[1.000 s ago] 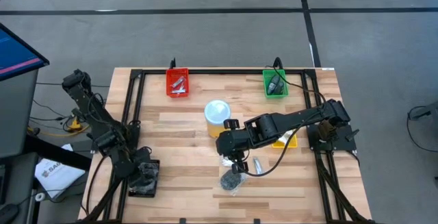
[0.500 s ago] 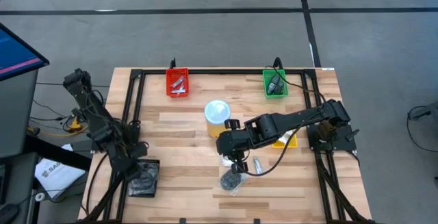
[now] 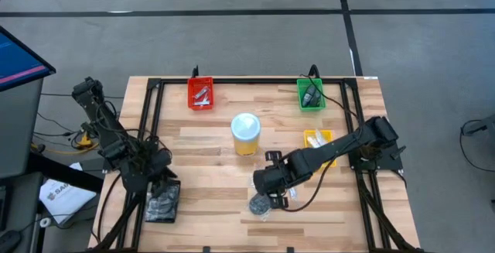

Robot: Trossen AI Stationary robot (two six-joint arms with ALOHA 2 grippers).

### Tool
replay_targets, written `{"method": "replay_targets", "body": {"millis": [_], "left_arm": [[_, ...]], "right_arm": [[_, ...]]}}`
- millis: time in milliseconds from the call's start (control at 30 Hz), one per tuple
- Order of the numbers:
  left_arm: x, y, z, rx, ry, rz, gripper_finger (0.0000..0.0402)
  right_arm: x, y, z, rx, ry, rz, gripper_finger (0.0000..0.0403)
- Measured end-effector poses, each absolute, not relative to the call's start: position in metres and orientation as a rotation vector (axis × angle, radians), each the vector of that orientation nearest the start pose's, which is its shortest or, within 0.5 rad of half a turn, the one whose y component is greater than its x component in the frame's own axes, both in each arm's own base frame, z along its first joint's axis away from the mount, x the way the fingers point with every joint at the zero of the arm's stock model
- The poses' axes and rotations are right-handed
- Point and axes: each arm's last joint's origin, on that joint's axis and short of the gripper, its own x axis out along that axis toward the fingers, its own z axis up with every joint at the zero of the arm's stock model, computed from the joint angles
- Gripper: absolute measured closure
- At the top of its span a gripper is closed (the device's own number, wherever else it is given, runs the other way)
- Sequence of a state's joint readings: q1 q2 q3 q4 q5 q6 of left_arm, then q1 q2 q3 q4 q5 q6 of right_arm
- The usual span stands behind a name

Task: Pick & Place Travel size toiletries
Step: Put the silver nail cutter into the red bin

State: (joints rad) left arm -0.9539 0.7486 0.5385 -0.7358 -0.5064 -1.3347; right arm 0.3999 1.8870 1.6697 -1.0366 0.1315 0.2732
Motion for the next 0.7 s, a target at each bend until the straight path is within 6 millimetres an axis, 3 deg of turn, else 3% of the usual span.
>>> {"method": "replay_targets", "body": {"millis": [167, 333, 700], "left_arm": [[0.094, -0.100, 0.218, -0.523, 0.639, 0.178, 0.0254], [0.105, -0.109, 0.218, -0.442, 0.513, 0.212, 0.0254], [0.142, -0.129, 0.209, -0.366, 0.438, 0.217, 0.0254]], "right_arm": [[0.351, 0.153, 0.249, -0.055, 1.239, 0.041, 0.0316], [0.339, 0.147, 0.225, 0.076, 1.310, -0.143, 0.0316], [0.310, 0.154, 0.186, 0.238, 1.348, -0.462, 0.0316]]}}
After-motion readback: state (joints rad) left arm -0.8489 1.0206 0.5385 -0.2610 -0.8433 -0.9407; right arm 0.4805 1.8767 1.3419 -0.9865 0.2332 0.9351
